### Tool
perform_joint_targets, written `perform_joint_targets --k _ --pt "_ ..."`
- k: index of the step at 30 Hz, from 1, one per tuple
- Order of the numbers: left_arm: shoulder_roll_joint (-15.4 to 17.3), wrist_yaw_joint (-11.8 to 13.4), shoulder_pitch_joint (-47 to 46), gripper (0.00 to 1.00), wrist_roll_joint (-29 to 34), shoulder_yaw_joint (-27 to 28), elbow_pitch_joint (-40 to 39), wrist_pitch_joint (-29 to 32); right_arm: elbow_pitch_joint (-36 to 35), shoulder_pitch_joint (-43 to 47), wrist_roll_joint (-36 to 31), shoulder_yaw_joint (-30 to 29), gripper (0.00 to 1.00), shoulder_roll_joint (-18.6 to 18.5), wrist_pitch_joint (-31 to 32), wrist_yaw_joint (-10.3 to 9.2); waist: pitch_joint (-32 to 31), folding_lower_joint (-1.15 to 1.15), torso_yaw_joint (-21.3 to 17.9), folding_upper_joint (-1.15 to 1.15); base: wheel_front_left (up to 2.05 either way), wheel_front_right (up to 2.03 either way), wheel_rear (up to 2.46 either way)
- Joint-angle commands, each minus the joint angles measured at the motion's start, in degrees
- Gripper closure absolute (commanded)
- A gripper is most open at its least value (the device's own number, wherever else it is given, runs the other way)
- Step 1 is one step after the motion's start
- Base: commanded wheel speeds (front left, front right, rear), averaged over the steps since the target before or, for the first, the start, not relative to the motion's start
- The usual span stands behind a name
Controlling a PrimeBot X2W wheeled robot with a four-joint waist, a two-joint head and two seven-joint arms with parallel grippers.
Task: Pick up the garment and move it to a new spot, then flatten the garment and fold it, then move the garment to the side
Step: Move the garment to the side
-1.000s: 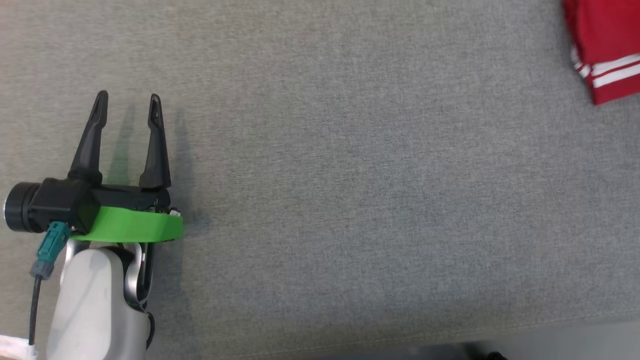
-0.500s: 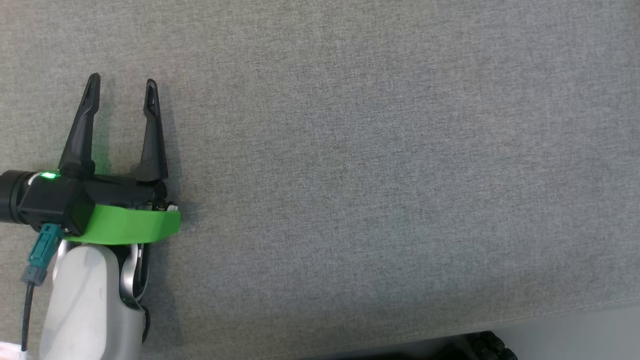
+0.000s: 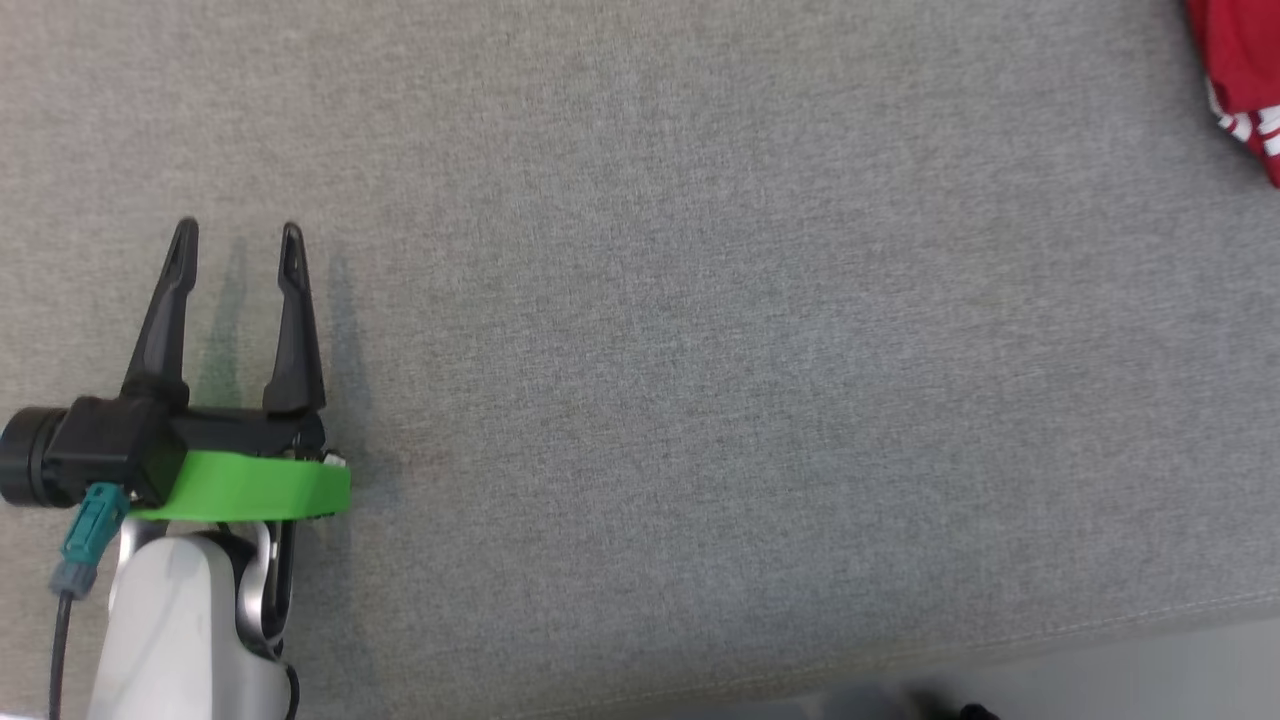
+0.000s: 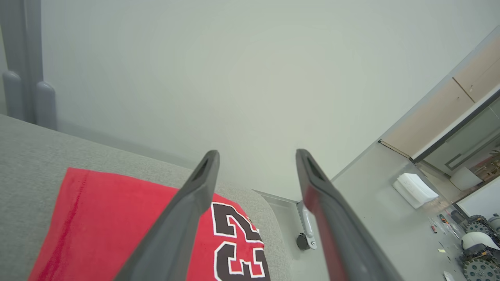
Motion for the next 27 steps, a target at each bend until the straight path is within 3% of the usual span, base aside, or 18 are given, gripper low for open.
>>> perform_joint_targets --k 1,13,27 --pt "-0.2 -0.09 1.62 0.0 -0.55 0.8 0.42 0.05 -1.05 2.1 -0.41 0.56 0.0 1.63 -1.46 -0.11 -5.31 -0.01 0.02 0.0 0.0 0.0 0.0" --pt "-1.46 0.14 9.79 0.0 -0.76 5.04 2.39 0.05 -13.28 19.88 -1.46 -2.12 0.0 17.06 -5.08 -0.11 -17.13 -0.01 0.61 0.0 0.0 0.0 0.0" --pt "-2.33 -0.05 12.89 0.0 -0.52 5.76 5.12 0.05 -26.35 45.65 -3.42 -8.67 0.0 31.33 -5.26 -0.1 -23.58 -0.01 2.73 0.0 0.0 0.0 0.0"
